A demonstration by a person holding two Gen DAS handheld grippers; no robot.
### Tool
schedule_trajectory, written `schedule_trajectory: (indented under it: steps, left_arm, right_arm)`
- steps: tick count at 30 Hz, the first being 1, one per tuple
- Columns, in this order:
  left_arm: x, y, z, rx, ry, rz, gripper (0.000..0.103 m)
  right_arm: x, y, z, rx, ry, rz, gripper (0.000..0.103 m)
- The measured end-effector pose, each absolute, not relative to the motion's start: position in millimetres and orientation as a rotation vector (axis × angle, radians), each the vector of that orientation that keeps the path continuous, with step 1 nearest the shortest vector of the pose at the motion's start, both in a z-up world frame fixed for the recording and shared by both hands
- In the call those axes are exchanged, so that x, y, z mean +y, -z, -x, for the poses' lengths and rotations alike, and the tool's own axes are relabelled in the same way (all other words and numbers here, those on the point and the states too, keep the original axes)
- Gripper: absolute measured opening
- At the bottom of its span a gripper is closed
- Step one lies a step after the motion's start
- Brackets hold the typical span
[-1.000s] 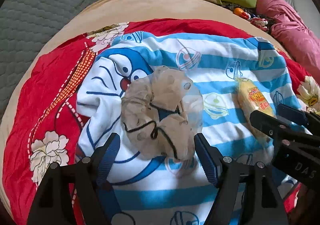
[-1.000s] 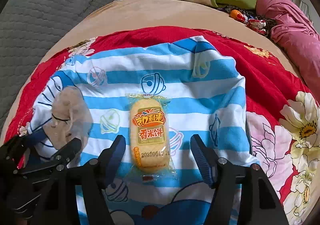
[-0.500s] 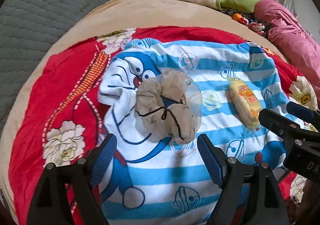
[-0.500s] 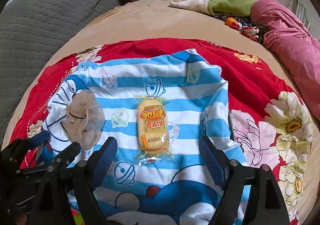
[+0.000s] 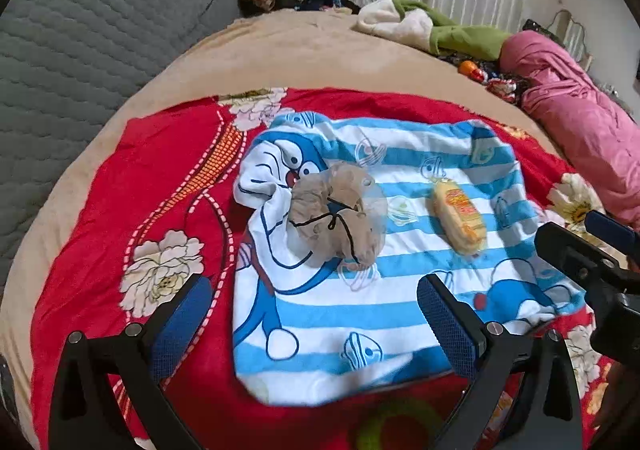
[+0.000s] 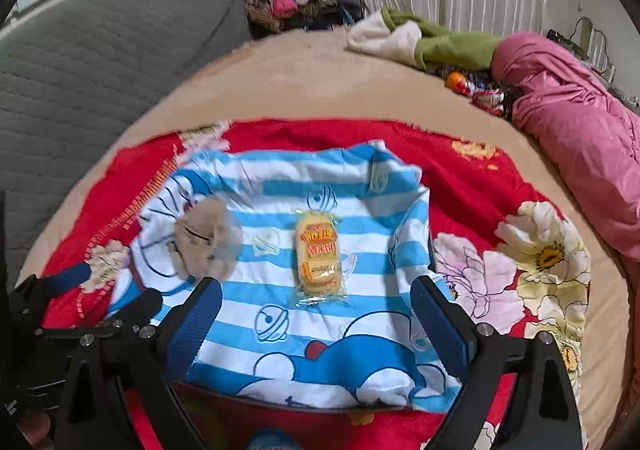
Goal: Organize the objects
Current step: 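Open both grippers and lift them away from the tray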
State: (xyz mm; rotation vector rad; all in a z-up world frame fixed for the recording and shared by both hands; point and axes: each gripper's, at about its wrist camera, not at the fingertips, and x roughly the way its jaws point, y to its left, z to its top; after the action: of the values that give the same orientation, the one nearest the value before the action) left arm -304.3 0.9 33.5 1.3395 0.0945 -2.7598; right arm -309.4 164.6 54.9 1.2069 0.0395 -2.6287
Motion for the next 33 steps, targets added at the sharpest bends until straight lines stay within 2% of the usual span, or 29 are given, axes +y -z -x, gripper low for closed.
schedule_trajectory:
  steps: [13, 33]
  left_arm:
    - [4, -82, 256, 0.083, 2.805, -1.203, 0.103]
    - [13, -117, 186, 0.109, 2.849, -1.090, 0.103]
  right_arm:
    - [171, -101, 260, 0.039, 2.649, -1.087, 0.096]
    - [191, -136, 187, 0.034, 2.686, -0.988, 0.096]
